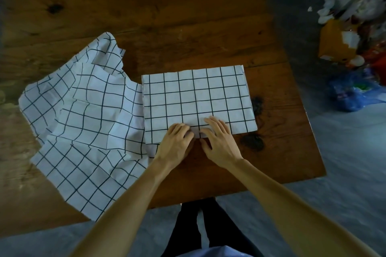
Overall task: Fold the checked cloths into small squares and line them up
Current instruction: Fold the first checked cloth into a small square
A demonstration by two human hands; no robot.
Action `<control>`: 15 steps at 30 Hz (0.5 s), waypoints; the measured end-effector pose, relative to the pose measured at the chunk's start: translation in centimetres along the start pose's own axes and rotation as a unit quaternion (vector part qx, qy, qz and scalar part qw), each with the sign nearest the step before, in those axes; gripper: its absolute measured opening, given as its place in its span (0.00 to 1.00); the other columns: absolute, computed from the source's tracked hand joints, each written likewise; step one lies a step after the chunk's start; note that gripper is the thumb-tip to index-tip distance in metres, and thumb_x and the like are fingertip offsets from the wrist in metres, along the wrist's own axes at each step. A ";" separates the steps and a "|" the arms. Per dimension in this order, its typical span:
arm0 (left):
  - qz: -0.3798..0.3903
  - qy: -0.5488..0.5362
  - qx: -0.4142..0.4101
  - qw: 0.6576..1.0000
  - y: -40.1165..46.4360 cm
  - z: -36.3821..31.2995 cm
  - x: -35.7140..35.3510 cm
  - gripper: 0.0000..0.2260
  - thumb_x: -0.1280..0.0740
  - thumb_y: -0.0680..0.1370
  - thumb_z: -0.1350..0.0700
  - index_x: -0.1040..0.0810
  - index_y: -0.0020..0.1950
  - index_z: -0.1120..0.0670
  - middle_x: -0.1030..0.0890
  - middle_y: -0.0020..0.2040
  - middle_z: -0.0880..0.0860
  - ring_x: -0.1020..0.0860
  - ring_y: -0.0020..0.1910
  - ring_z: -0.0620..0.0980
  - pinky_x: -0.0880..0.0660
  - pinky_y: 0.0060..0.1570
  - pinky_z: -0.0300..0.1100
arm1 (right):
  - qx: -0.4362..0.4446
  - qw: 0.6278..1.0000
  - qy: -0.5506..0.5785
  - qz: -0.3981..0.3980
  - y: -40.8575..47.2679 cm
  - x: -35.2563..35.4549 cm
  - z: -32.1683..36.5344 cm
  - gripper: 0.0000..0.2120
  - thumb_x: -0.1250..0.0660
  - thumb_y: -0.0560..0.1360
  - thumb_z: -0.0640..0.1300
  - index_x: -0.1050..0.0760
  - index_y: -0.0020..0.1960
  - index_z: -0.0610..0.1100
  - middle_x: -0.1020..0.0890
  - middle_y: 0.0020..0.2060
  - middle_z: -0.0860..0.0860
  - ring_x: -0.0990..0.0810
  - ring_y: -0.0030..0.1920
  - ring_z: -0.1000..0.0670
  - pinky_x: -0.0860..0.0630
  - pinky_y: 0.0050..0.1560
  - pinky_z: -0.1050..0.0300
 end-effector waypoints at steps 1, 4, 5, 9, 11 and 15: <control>-0.001 0.001 0.003 1.000 0.0 0.0 -0.1 0.07 0.27 0.72 0.60 0.19 0.47 0.61 0.20 0.50 0.59 0.22 0.52 0.58 0.25 0.57 0.51 | -0.003 1.000 0.001 -0.002 -0.1 -0.1 0.0 0.16 0.36 0.76 0.49 0.25 0.61 0.43 0.29 0.69 0.42 0.35 0.73 0.39 0.41 0.74 0.41; -0.014 -0.001 0.016 1.000 0.2 -0.1 -0.1 0.07 0.29 0.74 0.59 0.20 0.49 0.62 0.20 0.49 0.58 0.21 0.50 0.57 0.24 0.56 0.50 | -0.012 1.000 -0.005 -0.006 -0.3 -0.1 0.0 0.18 0.38 0.77 0.52 0.25 0.62 0.44 0.29 0.69 0.42 0.36 0.73 0.41 0.40 0.73 0.41; -0.022 -0.011 0.020 0.999 0.2 -0.1 0.2 0.07 0.33 0.77 0.58 0.21 0.49 0.61 0.20 0.49 0.57 0.21 0.49 0.56 0.24 0.55 0.49 | -0.015 1.000 -0.011 -0.011 -0.3 0.0 0.1 0.18 0.37 0.77 0.52 0.25 0.62 0.44 0.29 0.69 0.42 0.35 0.72 0.41 0.39 0.73 0.41; -0.047 -0.037 0.025 0.998 0.4 -0.4 1.5 0.10 0.41 0.79 0.55 0.23 0.49 0.59 0.21 0.47 0.55 0.22 0.46 0.53 0.24 0.51 0.47 | -0.042 0.998 -0.016 -0.046 0.0 1.0 0.4 0.16 0.30 0.73 0.47 0.23 0.59 0.44 0.23 0.62 0.44 0.28 0.66 0.42 0.31 0.68 0.42; -0.037 -0.027 0.026 0.999 0.4 -0.6 1.7 0.07 0.35 0.78 0.55 0.23 0.49 0.58 0.21 0.46 0.55 0.22 0.44 0.53 0.23 0.49 0.47 | -0.056 0.996 -0.003 -0.070 0.5 1.8 0.5 0.12 0.28 0.71 0.41 0.21 0.54 0.44 0.20 0.54 0.47 0.24 0.59 0.44 0.25 0.61 0.44; -0.010 0.015 0.061 0.998 0.7 -0.2 2.2 0.07 0.29 0.74 0.56 0.23 0.48 0.58 0.21 0.42 0.54 0.21 0.38 0.53 0.22 0.42 0.46 | -0.072 0.993 0.007 -0.096 1.4 3.0 0.8 0.07 0.31 0.74 0.40 0.20 0.52 0.43 0.18 0.49 0.48 0.22 0.54 0.46 0.24 0.56 0.48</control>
Point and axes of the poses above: each hand's wrist, its own y-axis towards the middle knuckle, its own x-axis out of the back of the hand, z = x × y, the point moved 6 cm from there along y, towards the middle knuckle
